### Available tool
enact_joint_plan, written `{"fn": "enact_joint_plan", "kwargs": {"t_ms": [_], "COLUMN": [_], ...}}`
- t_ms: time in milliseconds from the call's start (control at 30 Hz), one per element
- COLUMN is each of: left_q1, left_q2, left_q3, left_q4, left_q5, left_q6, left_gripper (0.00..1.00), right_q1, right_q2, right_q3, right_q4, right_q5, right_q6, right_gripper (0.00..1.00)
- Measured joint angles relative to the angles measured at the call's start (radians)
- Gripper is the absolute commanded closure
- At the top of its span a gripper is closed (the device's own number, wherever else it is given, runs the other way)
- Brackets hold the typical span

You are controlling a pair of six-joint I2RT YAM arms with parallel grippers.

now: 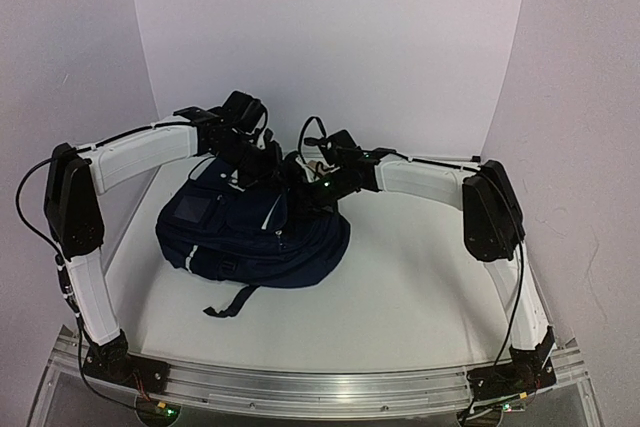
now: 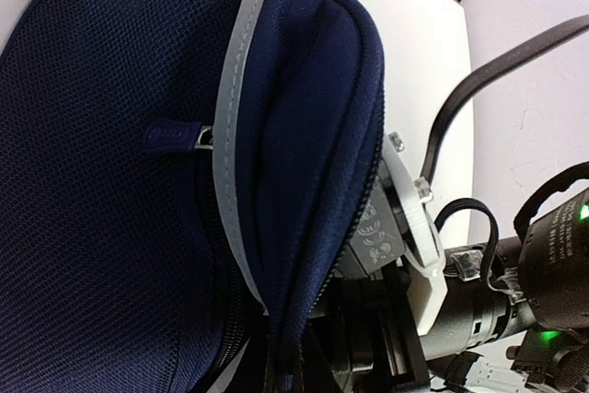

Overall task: Pack the student bag
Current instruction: Place the stationery in the student bag.

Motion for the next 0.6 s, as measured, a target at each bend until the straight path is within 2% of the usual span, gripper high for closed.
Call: {"fn": "enact_joint_plan", "kwargs": {"t_ms": [200,233,300,367,467,600], "left_q1": [0.007,0.007,0.007,0.004,-0.005,-0.009], "left_q2": [-0.009,-0.011,-0.013,-0.013,-0.013,-0.013], "left_q3": [-0.011,-0.012,-0.013,-0.013,-0.008,0.014], "left_q4": [0.017,0.016,0.013,0.009,0.003,-0.011], "left_q5": [0.0,-0.001,-0.003,0.007,0.019,0.025], "left_q6": [-0.007,-0.007,-0.002,0.008,0.012,0.026], "left_gripper": [0.97,0.88,0.64,0.52,0.4,0.33], "right_q1": [0.0,0.0,-0.007,-0.014,-0.031,-0.077], "right_q2": [0.015,0.015,0.007,-0.022,-0.094,-0.226], "right_q3": [0.021,0.019,-0.004,-0.057,-0.157,-0.302], "right_q4": [0.01,0.012,0.031,0.048,0.051,0.054], "right_q5": [0.011,0.012,0.014,0.017,0.019,0.031], "right_q6": [-0.012,-0.017,-0.032,-0.048,-0.07,-0.096], "right_gripper": [0.58,0.54,0.43,0.37,0.31,0.25]}}
